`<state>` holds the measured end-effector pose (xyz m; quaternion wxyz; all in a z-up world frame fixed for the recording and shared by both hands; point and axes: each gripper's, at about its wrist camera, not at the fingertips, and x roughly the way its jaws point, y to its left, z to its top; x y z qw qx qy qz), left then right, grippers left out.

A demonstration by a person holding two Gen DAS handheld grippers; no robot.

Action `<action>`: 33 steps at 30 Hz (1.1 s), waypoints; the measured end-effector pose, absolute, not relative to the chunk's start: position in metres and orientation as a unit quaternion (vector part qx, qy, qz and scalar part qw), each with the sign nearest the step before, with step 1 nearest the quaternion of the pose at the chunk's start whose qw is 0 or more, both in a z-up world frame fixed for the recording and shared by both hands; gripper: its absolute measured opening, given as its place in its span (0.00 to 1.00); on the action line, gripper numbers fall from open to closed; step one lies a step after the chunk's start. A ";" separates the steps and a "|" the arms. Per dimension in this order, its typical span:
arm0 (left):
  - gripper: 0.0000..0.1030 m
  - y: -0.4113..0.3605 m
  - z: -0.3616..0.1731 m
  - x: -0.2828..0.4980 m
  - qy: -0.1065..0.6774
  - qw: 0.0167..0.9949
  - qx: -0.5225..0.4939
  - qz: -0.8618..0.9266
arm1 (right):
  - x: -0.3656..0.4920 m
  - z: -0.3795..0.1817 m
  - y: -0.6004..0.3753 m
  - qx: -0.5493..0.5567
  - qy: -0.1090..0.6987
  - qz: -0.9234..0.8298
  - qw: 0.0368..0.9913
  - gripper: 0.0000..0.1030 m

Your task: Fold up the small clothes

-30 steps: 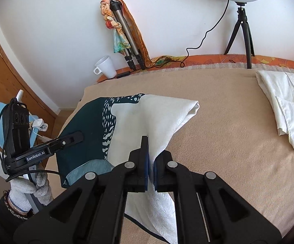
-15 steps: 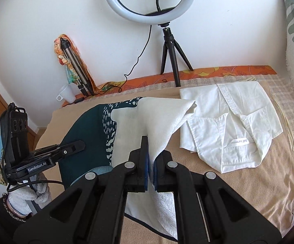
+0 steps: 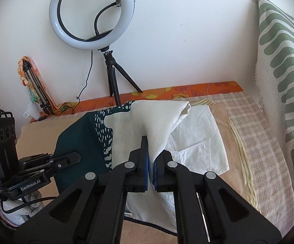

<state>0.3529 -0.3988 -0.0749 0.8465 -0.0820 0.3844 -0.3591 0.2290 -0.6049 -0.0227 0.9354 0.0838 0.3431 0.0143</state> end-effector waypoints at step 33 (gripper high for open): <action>0.75 -0.449 -0.075 0.371 0.364 0.871 0.014 -0.328 | 0.284 -0.039 -0.668 0.063 0.324 -0.096 0.939 0.58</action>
